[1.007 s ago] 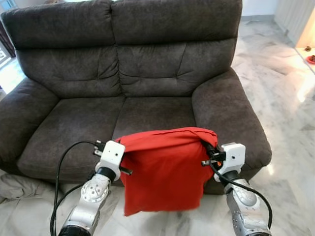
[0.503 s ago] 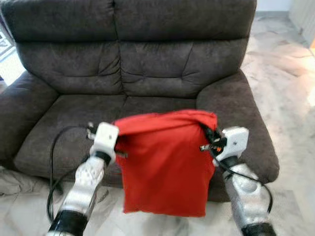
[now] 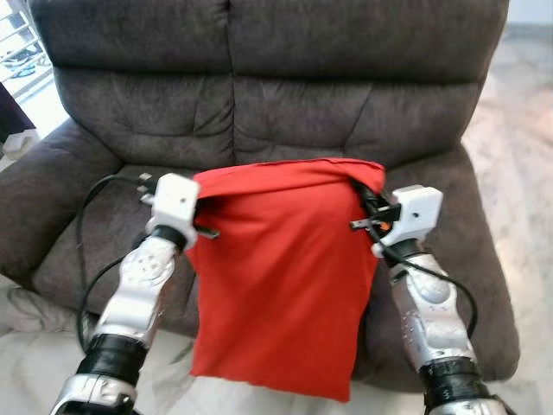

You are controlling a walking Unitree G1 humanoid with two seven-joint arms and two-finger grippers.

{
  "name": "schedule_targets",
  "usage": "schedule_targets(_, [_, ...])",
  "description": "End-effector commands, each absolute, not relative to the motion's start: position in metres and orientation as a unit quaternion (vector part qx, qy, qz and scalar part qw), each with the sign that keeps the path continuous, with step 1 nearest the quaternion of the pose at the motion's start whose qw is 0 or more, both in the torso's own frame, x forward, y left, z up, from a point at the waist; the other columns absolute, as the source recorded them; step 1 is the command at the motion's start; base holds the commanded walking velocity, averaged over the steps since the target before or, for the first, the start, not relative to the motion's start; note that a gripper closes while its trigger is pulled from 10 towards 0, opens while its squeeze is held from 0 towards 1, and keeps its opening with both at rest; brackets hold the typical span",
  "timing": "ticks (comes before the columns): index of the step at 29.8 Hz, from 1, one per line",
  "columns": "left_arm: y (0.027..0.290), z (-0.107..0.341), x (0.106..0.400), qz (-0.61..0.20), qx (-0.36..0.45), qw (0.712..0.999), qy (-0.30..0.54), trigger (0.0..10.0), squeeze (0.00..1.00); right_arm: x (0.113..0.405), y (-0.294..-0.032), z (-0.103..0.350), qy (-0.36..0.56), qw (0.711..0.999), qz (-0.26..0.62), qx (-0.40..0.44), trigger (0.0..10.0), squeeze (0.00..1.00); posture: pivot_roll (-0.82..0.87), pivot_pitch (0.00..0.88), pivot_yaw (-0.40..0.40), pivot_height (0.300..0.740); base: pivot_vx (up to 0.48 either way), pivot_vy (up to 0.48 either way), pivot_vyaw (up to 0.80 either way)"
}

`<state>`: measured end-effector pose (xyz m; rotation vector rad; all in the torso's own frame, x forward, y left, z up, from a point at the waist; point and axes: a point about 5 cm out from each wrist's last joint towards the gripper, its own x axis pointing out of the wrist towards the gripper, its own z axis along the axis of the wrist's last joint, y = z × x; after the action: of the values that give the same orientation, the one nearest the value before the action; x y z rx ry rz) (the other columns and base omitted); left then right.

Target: Move the pillow to the sofa from floor

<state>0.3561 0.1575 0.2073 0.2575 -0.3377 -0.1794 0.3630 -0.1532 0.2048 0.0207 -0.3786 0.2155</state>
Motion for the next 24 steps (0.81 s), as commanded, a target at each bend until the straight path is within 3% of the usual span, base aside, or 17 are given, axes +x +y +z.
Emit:
schedule_targets(1, [0.19,0.219,0.352,-0.031,0.119,0.975,-0.185,10.0,0.0,0.362,-0.179,0.233,-0.257,0.965,0.028,0.044,10.0,0.0,0.04,0.116,0.109,0.74,0.349,0.0,0.0])
schedule_targets(24, [0.201,0.242,0.35,-0.027,0.144,0.968,-0.203,10.0,0.0,0.361,-0.201,0.26,-0.315,0.946,-0.047,0.058,10.0,0.0,0.05,0.122,0.109,0.74,0.359,0.0,0.0])
